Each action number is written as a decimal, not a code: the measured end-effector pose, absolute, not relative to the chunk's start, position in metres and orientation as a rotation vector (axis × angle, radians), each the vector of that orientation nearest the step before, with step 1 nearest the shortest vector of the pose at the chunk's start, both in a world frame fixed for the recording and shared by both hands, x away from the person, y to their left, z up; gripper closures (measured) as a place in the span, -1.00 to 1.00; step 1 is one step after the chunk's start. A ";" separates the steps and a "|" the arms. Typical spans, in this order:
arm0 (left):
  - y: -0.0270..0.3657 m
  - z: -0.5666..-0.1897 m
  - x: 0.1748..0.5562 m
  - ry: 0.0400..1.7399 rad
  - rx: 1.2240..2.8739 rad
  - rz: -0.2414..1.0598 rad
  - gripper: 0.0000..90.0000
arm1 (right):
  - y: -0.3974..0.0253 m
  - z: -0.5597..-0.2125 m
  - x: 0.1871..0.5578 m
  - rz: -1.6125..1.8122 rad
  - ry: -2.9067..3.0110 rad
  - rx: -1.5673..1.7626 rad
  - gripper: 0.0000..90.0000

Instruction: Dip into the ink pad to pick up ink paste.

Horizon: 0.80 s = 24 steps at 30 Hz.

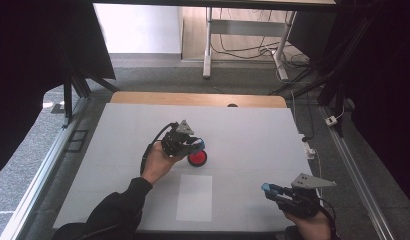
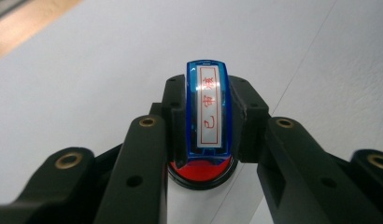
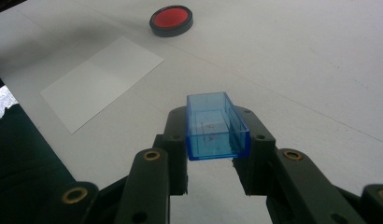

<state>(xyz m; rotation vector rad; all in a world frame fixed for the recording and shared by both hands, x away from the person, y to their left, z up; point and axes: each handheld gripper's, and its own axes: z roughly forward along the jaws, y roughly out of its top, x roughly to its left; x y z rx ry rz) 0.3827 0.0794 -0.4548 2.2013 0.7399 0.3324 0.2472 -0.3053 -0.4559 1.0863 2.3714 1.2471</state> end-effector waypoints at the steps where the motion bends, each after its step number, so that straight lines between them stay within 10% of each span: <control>1: 0.081 -0.451 0.382 0.734 2.193 0.333 0.56 | -0.305 -0.456 0.247 1.247 2.371 1.086 0.52; 24: 0.068 -0.483 0.390 0.750 2.299 0.249 0.56 | -0.305 -0.456 0.247 1.243 2.374 1.083 0.52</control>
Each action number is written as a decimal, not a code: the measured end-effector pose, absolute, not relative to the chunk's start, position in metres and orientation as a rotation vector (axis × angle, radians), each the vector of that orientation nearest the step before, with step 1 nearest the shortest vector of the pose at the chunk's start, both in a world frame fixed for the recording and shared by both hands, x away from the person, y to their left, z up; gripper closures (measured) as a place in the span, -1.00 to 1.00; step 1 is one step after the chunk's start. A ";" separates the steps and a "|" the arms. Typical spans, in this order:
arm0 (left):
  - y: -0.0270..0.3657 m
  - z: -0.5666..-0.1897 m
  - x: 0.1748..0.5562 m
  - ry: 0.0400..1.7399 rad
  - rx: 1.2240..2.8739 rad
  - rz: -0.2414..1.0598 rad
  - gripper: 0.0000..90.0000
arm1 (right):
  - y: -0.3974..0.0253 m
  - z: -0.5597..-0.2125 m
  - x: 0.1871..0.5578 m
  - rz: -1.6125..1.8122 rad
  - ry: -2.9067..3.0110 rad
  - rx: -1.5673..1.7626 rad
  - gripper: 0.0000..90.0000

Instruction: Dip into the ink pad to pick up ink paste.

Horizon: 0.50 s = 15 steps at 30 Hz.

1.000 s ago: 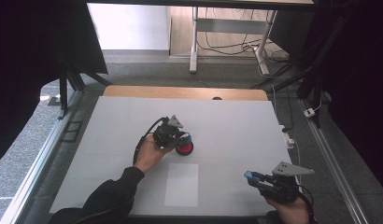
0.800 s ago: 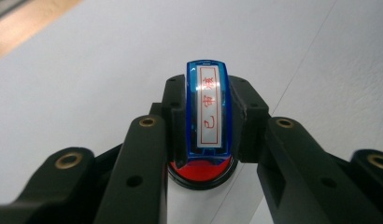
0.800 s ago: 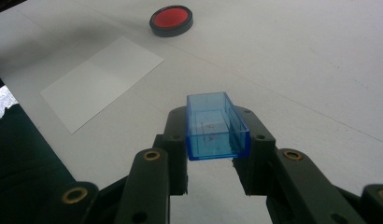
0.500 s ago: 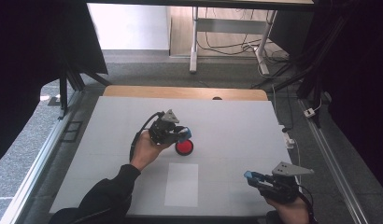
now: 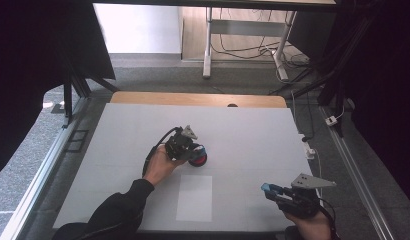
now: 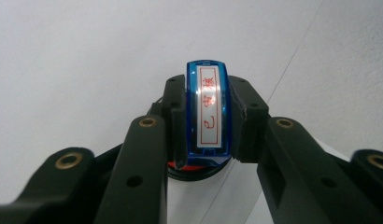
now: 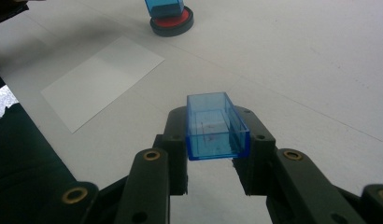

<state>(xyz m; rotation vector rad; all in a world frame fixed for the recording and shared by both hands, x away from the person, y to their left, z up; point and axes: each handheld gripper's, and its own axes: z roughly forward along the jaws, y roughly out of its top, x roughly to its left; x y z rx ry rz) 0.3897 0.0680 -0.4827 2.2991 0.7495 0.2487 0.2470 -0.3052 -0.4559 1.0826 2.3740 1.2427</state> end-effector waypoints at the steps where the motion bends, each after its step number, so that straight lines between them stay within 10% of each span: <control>1: 0.068 -0.483 0.390 0.747 2.304 0.251 0.56 | -0.305 -0.456 0.247 1.243 2.374 1.083 0.52; 15: 0.062 -0.486 0.388 0.724 2.347 0.300 0.57 | -0.305 -0.456 0.247 1.246 2.377 1.084 0.52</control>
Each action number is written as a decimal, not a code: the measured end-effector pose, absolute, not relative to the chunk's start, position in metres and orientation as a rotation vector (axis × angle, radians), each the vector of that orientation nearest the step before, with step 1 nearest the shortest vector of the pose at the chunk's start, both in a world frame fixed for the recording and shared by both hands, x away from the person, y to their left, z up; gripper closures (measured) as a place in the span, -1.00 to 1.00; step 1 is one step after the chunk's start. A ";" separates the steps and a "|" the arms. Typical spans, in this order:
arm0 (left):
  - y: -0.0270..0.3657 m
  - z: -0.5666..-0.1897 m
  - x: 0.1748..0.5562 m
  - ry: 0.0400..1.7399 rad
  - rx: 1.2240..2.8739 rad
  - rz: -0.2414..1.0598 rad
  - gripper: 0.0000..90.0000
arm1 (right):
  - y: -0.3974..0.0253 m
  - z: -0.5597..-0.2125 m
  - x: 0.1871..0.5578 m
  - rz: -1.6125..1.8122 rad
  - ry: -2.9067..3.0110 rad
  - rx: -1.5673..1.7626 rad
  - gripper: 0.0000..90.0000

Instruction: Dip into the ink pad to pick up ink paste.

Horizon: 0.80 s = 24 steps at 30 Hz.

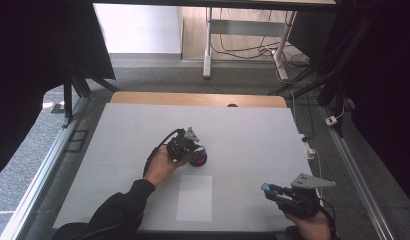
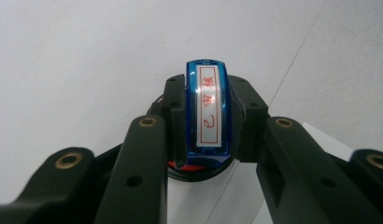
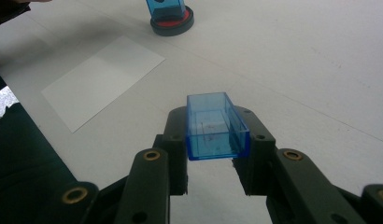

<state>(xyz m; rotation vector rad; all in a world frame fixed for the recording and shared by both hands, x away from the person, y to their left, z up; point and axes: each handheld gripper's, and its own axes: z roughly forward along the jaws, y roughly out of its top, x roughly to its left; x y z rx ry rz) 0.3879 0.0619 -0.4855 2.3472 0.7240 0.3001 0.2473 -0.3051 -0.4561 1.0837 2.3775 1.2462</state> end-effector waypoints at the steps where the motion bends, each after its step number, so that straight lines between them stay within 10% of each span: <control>1: 0.061 -0.486 0.387 0.726 2.347 0.306 0.57 | -0.305 -0.456 0.247 1.242 2.377 1.084 0.52; 24: 0.076 -0.488 0.406 0.832 2.268 0.090 0.57 | -0.305 -0.456 0.247 1.243 2.379 1.094 0.52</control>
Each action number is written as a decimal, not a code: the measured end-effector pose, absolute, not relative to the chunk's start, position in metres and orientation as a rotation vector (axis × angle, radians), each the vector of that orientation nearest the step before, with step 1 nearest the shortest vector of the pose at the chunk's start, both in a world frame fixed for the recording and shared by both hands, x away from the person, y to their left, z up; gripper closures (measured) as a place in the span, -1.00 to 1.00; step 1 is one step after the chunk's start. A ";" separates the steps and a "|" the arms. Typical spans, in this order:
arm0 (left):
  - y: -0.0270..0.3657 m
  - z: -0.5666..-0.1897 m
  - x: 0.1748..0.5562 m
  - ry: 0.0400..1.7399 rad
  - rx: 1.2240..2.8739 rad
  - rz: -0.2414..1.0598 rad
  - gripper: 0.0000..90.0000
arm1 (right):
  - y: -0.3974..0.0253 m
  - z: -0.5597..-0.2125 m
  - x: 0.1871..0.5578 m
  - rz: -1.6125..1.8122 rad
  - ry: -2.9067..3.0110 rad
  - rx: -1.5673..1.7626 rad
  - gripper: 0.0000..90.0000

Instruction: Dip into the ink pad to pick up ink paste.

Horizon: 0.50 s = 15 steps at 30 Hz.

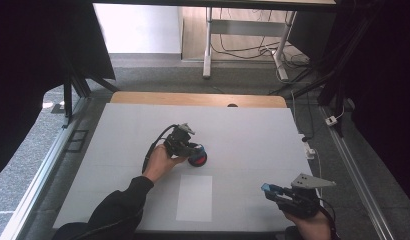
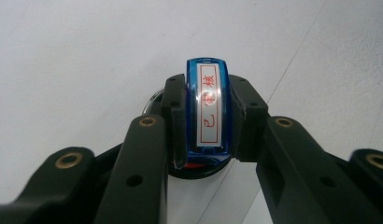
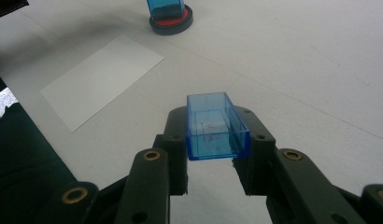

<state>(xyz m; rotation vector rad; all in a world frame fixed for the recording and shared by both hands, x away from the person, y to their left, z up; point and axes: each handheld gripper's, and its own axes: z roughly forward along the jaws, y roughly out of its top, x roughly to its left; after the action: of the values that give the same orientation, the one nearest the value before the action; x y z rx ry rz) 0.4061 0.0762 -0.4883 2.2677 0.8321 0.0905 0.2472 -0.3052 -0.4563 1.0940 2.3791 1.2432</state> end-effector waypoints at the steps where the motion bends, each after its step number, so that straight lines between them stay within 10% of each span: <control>1: 0.075 -0.488 0.405 0.828 2.274 0.103 0.57 | -0.305 -0.456 0.247 1.243 2.379 1.094 0.52; 15: 0.063 -0.485 0.392 0.769 2.353 0.251 0.57 | -0.305 -0.456 0.247 1.234 2.379 1.091 0.51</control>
<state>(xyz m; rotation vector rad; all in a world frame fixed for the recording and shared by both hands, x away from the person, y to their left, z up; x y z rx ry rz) 0.3922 0.0629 -0.4849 2.3530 0.7692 0.2505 0.2469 -0.3049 -0.4562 1.0912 2.3794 1.2344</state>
